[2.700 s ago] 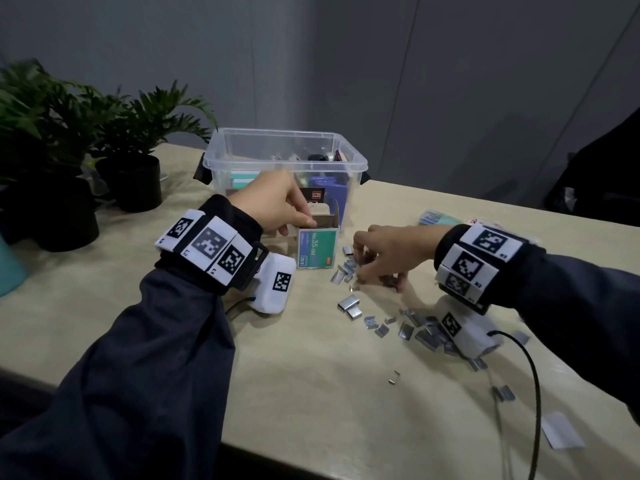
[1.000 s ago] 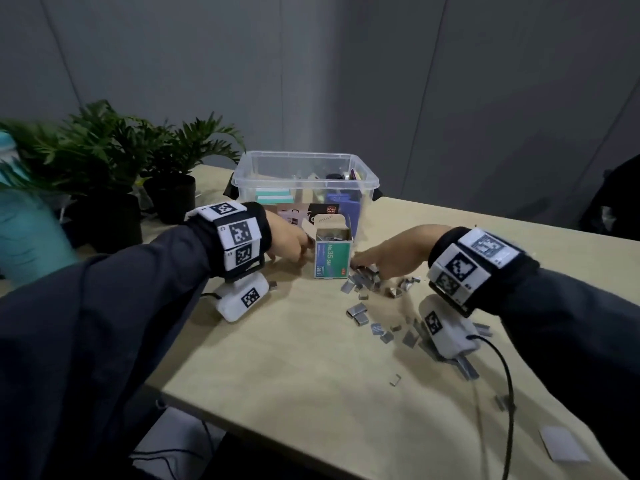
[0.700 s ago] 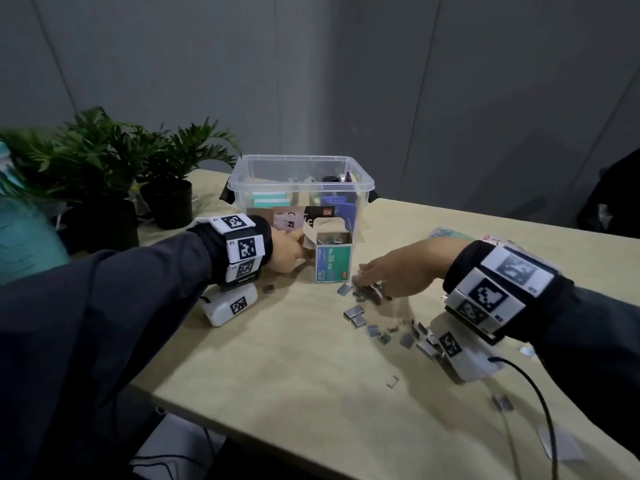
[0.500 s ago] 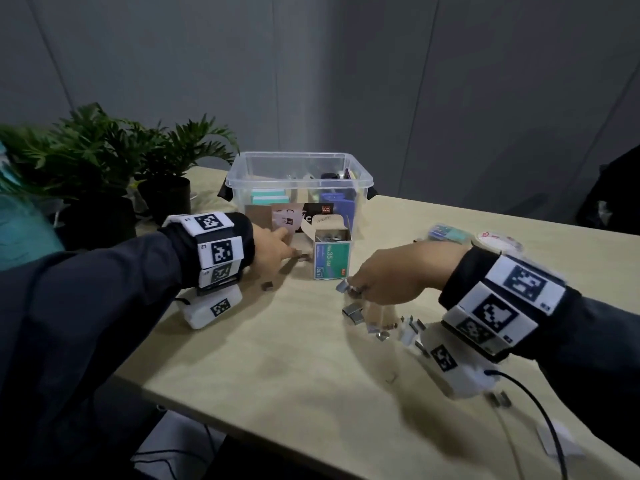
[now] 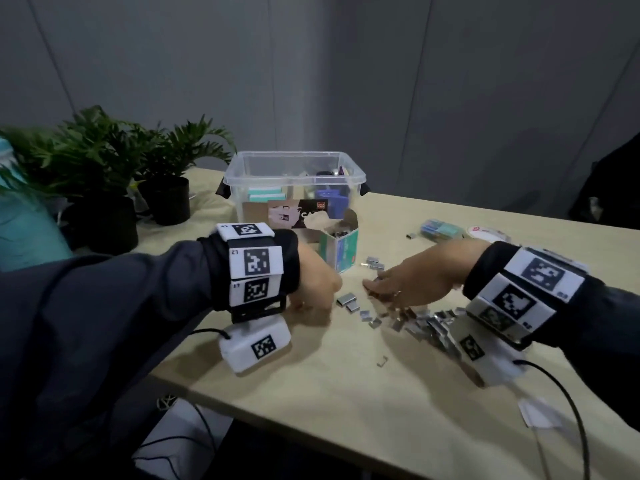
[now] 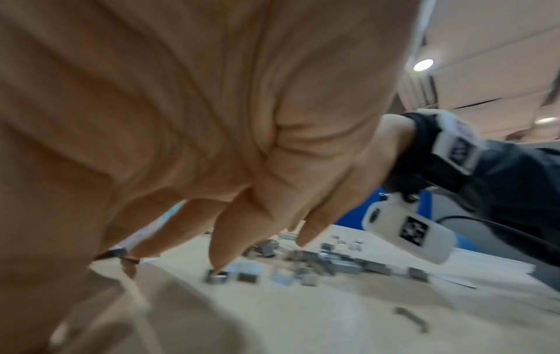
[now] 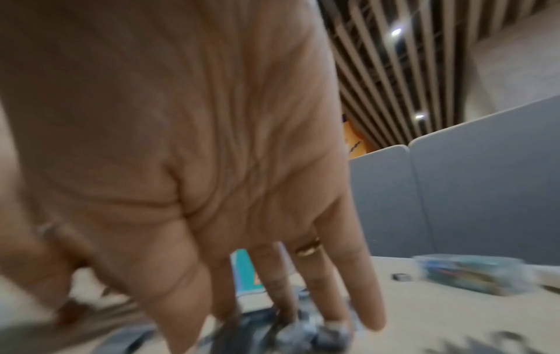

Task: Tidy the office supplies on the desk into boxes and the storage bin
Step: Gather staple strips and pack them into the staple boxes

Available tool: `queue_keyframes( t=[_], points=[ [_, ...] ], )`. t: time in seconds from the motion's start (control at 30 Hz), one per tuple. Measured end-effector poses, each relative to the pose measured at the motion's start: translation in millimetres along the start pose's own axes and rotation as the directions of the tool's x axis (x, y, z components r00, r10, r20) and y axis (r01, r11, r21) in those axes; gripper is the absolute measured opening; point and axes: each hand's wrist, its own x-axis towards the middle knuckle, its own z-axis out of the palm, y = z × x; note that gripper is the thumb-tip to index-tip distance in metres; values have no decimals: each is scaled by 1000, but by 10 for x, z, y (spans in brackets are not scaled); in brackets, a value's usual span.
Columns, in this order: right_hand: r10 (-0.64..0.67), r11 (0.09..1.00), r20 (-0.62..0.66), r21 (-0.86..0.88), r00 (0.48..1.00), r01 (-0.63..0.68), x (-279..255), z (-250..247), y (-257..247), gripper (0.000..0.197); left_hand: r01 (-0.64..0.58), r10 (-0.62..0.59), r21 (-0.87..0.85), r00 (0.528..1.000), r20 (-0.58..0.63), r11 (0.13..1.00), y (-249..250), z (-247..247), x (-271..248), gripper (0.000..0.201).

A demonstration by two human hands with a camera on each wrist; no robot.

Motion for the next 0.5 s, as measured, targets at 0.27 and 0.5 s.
queue_keyframes(
  t=[0.27, 0.5],
  points=[
    [252, 948, -175, 241, 952, -207, -312, 19, 831, 83, -74, 46, -70, 939, -340, 995, 326, -178, 38, 29],
    [326, 815, 60, 487, 943, -313, -316, 259, 1030, 106, -70, 13, -372, 988, -153, 926, 390, -188, 180, 60]
  ],
)
